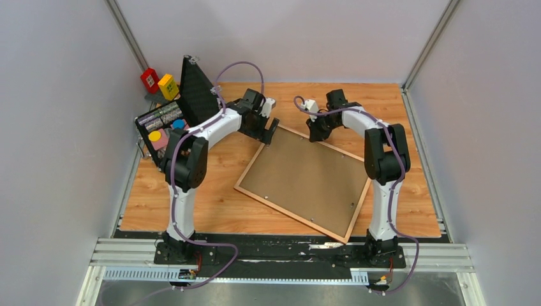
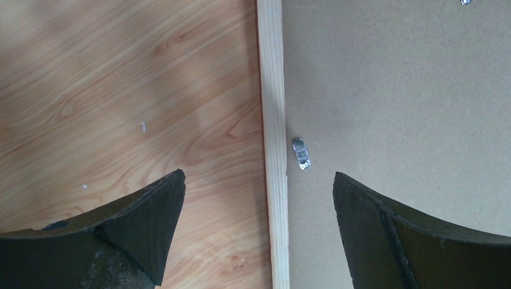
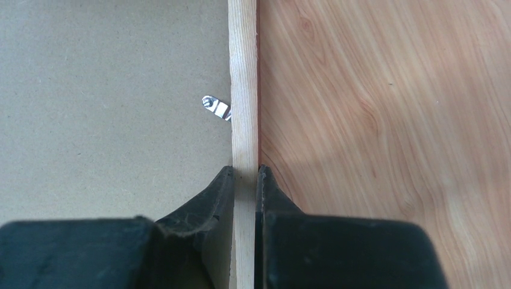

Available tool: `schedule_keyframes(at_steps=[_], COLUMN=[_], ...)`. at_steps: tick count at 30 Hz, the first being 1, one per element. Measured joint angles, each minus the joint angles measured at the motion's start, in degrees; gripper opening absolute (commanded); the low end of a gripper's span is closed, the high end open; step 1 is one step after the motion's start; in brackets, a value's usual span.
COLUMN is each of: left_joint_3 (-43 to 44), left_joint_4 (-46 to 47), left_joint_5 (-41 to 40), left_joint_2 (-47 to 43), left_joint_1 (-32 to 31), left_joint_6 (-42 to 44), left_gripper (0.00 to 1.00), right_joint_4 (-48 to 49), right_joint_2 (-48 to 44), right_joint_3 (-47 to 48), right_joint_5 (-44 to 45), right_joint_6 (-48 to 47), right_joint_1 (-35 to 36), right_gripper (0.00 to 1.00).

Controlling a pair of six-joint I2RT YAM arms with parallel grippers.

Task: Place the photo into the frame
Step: Adjust the photo frame at the center of the board.

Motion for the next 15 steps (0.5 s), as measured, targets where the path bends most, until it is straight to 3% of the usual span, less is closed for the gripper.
schedule_keyframes(at_steps=[15], left_joint_3=[3.3], left_joint_4=[-1.1], left_joint_5=[-2.5], left_joint_2=[3.6], left_joint_1=[-2.5], left_joint_6=[-0.4], left_gripper=[0.87], right_joint_4=[2.5], right_joint_2=[-0.6], right_joint_3=[-1.4], right_joint_5=[0.6], right_joint_6=[3.3], right_joint_1=[1.1], right_gripper=[0.00])
